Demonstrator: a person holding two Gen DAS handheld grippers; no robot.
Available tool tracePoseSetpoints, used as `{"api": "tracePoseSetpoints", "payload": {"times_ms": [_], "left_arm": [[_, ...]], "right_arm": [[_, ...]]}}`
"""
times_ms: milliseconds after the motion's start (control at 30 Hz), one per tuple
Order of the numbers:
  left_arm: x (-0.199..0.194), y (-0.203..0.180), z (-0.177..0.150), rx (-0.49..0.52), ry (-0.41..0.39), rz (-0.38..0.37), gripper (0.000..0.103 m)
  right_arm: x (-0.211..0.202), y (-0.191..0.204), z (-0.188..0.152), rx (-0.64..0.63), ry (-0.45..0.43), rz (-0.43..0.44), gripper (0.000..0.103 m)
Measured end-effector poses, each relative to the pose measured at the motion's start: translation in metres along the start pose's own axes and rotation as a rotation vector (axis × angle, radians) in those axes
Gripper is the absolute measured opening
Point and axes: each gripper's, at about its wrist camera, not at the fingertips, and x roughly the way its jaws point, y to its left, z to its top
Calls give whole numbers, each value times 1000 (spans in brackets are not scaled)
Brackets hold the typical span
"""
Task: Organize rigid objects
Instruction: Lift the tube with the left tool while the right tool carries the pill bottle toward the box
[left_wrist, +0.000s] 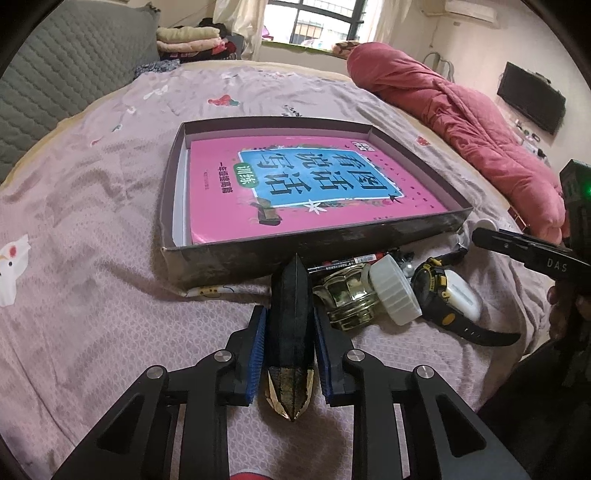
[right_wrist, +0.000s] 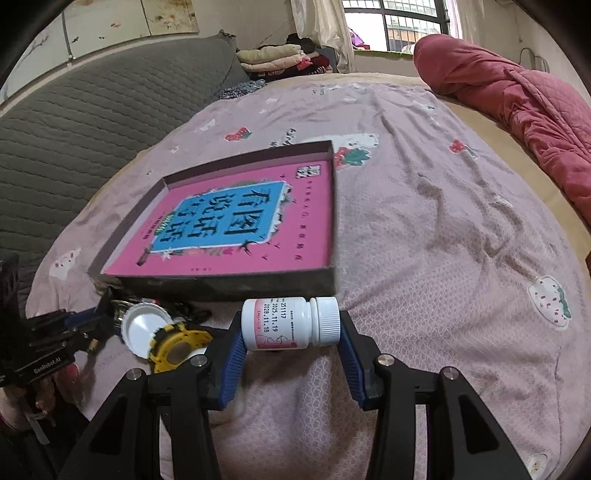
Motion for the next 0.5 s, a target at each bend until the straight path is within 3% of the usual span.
{"api": "tracePoseSetpoints", "payload": {"times_ms": [300,500], "left_arm": [[-6,3,0,-23,-12,4,25],[-15,2,1,-28,-45,-4,25]], "right_arm": [[-10,23,6,-52,-78,26,46],[-8,39,5,-104,-70,42,46]]}}
